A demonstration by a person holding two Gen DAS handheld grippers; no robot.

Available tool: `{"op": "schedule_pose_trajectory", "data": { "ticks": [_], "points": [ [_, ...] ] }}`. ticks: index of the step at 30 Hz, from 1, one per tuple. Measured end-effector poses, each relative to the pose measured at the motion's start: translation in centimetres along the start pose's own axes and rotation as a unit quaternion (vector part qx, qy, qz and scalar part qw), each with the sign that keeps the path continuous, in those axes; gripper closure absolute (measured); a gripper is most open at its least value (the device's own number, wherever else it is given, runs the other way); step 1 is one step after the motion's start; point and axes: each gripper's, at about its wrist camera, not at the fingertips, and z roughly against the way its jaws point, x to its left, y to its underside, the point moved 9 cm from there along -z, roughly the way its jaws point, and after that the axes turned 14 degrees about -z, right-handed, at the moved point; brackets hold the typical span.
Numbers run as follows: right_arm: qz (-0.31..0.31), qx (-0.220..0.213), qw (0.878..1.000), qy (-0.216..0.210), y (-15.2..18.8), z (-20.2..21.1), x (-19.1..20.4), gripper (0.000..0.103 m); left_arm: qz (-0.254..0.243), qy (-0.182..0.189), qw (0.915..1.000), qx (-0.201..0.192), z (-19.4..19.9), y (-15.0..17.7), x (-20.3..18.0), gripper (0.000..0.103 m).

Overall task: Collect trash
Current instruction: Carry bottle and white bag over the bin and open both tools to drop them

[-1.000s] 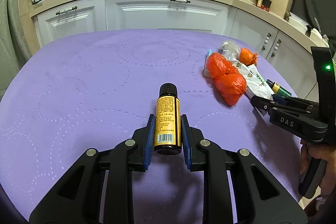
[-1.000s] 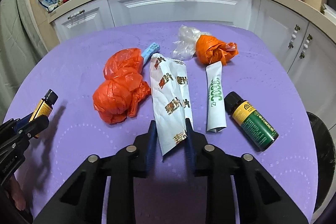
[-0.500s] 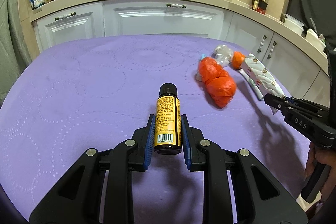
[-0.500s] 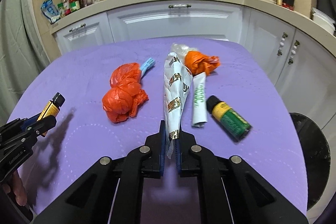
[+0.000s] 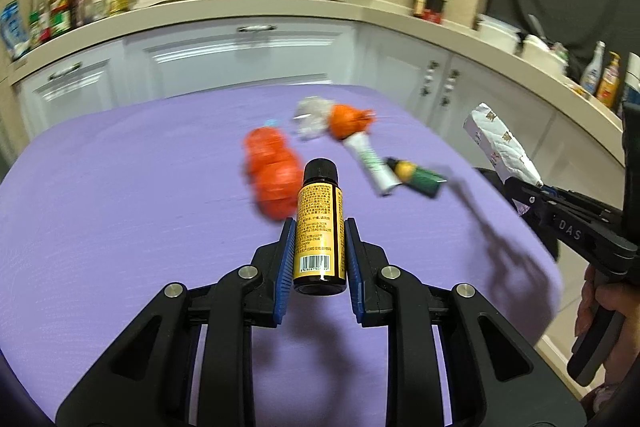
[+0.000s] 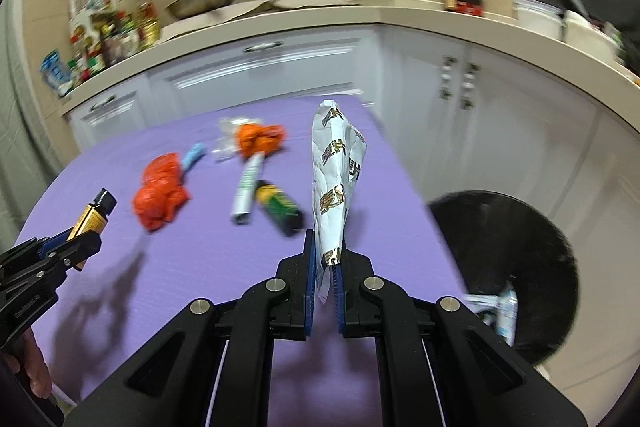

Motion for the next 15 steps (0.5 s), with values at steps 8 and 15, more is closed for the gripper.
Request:
{"op": "schedule_pose_trajectory", "data": {
  "ticks": [8,15],
  "points": [
    [-0.042,-0.028,0.998,0.049,-0.9,2.2,-7.3,0.095,-0.041,0.045,0.9979,-0.019,-1.6,-3.0,-7.6,0.08],
    [-0.073,-0.041,0.994,0.072,-1.2,3.1,-12.7,0.095,-0.082,0.073,0.9934,-0.033,-3.3,-5.5,-13.8,0.08]
  ]
}}
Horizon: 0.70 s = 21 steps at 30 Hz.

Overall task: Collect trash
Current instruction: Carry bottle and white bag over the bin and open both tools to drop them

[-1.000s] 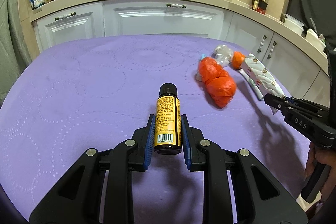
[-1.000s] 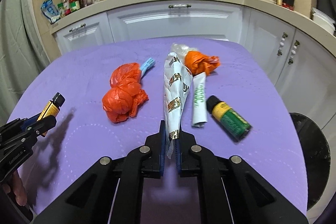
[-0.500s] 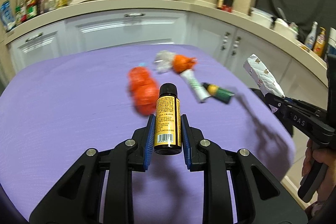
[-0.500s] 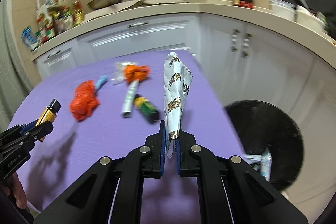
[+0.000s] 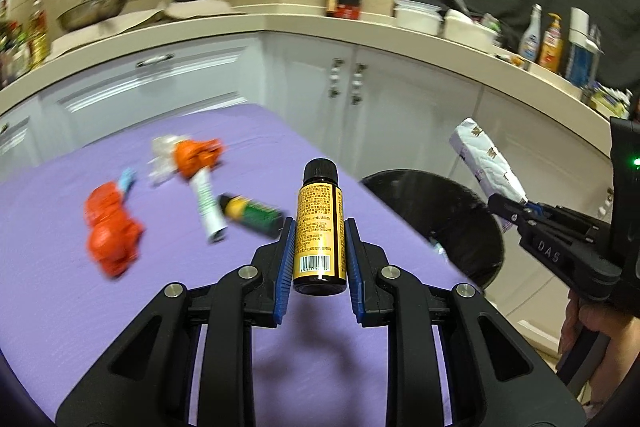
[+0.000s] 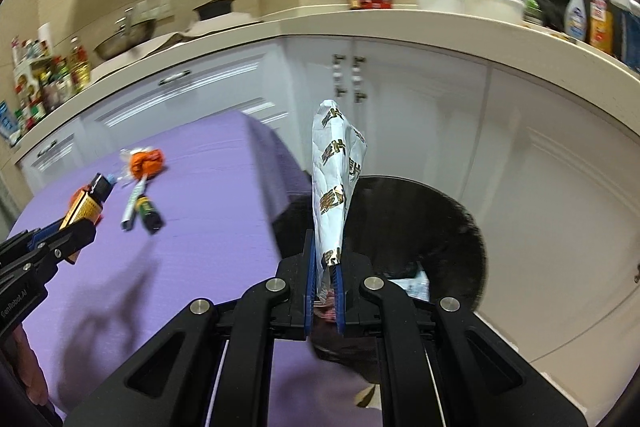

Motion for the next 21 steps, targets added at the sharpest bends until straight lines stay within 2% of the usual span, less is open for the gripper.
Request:
{"op": "schedule_pose_trajectory", "data": {
  "ticks": [10,21],
  "points": [
    [-0.024,0.004,1.0,0.011,-0.2,-1.5,-4.2,0.095,-0.041,0.032,0.9986,0.003,-5.2,-3.1,-6.6,0.08],
    [-0.044,0.015,0.999,0.019,-0.2,-3.7,-7.0,0.095,-0.07,0.044,0.9964,0.018,-9.5,-4.4,-10.0,0.08]
  ]
}}
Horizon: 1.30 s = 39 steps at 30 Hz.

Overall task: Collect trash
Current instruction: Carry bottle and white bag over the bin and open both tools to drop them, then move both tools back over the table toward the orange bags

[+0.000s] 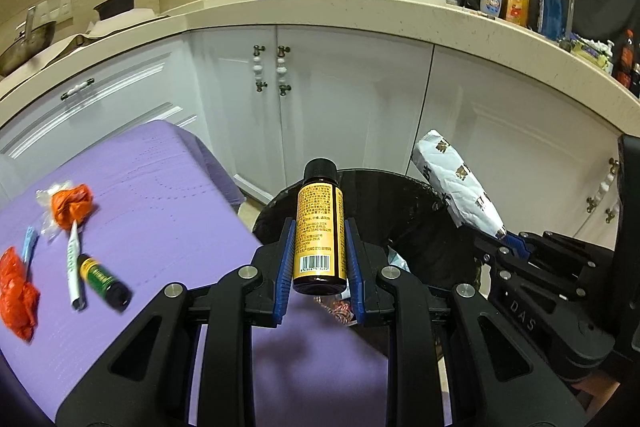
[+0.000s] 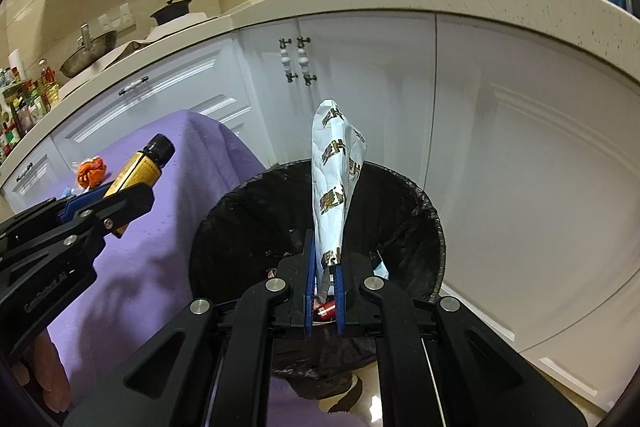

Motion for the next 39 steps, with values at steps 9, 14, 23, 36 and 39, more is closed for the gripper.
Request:
{"op": "schedule_pose_trajectory", "data": {
  "ticks": [9,14,23,36,39],
  "points": [
    [-0.014,0.004,1.0,0.012,-0.1,-1.7,-1.3,0.076,0.015,0.011,0.9995,0.024,-2.7,0.1,-0.2,0.078],
    [-0.016,0.003,1.0,0.013,0.0,-1.7,-1.5,0.072,0.025,0.011,0.9991,0.032,-3.2,0.4,0.3,0.064],
    [-0.016,-0.013,1.0,0.009,-0.8,-0.6,-0.5,0.068,0.028,-0.012,0.9995,0.0,-0.7,-0.8,1.7,0.051],
    [0.011,-0.026,0.999,-0.033,-1.6,0.5,5.6,0.06,0.063,-0.077,0.9949,-0.018,4.8,0.2,8.5,0.043],
    [0.023,-0.024,0.998,-0.048,-1.4,0.5,7.9,0.058,0.076,-0.097,0.9923,-0.016,6.1,1.2,10.8,0.042]
  ]
}}
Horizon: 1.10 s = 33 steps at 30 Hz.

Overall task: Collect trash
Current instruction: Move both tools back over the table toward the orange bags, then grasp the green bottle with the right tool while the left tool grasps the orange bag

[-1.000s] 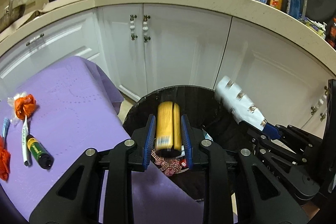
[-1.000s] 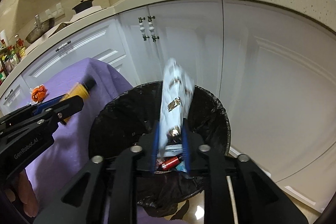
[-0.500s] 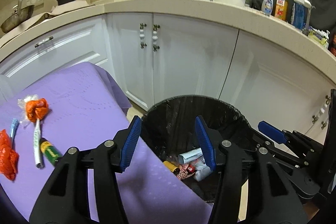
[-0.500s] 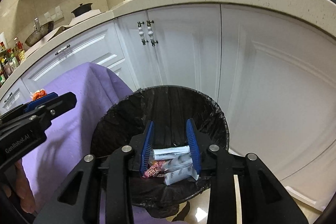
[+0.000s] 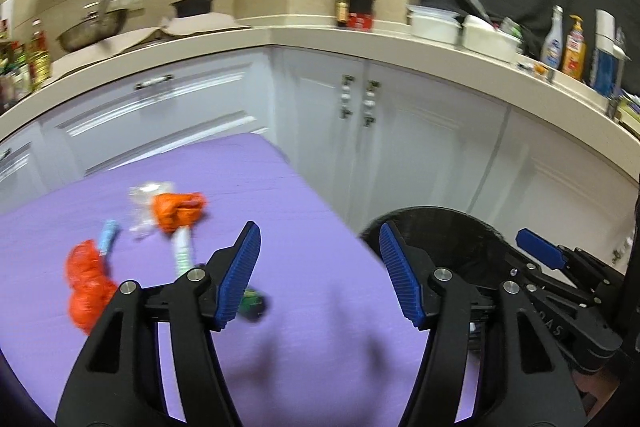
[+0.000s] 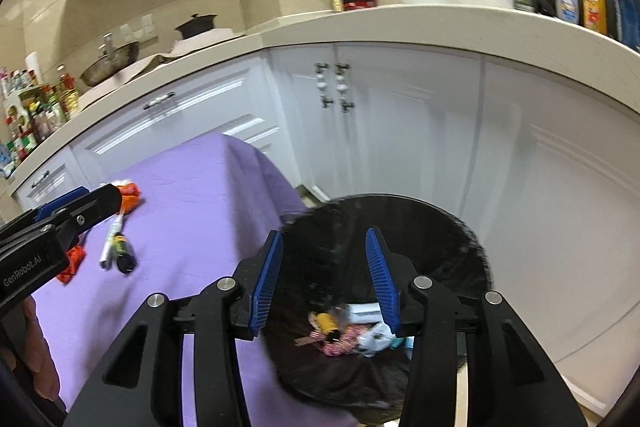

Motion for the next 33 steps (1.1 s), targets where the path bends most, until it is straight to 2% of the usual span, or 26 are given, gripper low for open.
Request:
{"op": "schedule_pose_trajectory", "data": {
  "ticks": [10,18,25,33],
  "points": [
    [0.041,0.021,0.998,-0.05,1.6,-1.3,8.0,0.053,0.05,-0.071,0.9958,0.028,2.5,4.6,9.7,0.042],
    [0.074,0.046,0.993,-0.078,3.7,-2.3,13.0,0.053,0.089,-0.109,0.989,0.047,4.3,8.0,15.5,0.042],
    [0.102,0.071,0.988,-0.091,5.6,-3.4,16.3,0.052,0.114,-0.125,0.9839,0.057,5.5,10.2,18.5,0.042],
    [0.125,0.105,0.983,-0.087,7.3,-5.2,18.1,0.052,0.13,-0.129,0.9806,0.069,5.8,12.1,20.5,0.042]
  ]
}}
